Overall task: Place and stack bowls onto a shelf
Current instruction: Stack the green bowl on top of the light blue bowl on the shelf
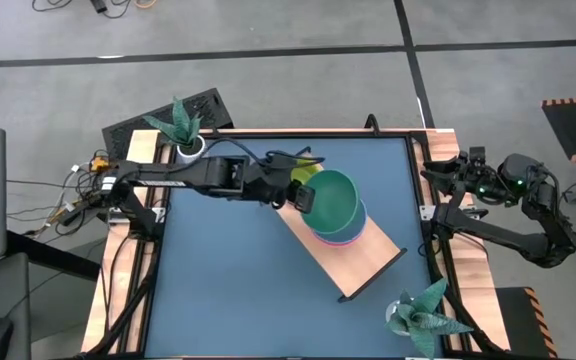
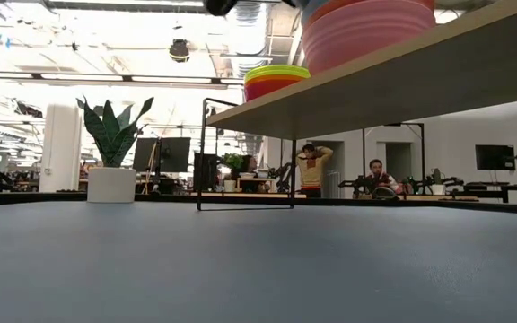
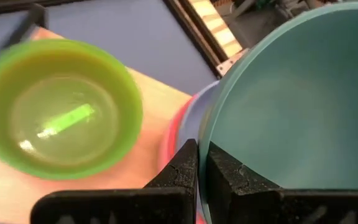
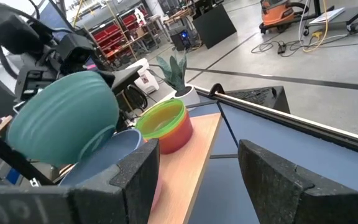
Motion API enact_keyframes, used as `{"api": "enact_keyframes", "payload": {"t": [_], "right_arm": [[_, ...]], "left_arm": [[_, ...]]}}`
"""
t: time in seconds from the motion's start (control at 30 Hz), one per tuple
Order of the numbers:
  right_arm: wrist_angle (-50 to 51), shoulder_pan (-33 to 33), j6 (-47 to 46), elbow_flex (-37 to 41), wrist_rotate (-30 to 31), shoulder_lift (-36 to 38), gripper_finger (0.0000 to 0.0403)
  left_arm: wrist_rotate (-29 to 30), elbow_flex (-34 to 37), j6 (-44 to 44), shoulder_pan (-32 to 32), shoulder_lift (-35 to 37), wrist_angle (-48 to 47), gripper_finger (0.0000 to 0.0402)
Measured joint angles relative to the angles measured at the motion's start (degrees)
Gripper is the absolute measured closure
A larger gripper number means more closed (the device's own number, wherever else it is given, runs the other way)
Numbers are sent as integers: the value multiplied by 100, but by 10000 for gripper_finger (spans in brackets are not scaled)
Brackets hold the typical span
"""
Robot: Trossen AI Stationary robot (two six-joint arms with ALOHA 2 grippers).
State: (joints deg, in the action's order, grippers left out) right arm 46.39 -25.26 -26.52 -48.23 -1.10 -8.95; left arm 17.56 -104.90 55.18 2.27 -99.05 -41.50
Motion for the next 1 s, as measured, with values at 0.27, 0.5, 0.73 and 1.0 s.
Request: {"api": "enact_keyframes", "payload": {"t": [0.27, 0.5, 0.73, 1.0], "right_arm": [[20, 0, 0, -1, 2, 0, 158], [201, 0, 0, 0, 4, -2, 158], [227, 0, 2, 0, 7, -2, 158], [225, 0, 2, 0, 11, -2, 158]], "left_arm": [[-408, 4, -98, -115, -213, 60, 401], [-567, -9, -180, -177, -238, 199, 401], [-638, -4, -506, -150, -238, 314, 401], [-520, -4, -846, -121, -234, 567, 349]]}}
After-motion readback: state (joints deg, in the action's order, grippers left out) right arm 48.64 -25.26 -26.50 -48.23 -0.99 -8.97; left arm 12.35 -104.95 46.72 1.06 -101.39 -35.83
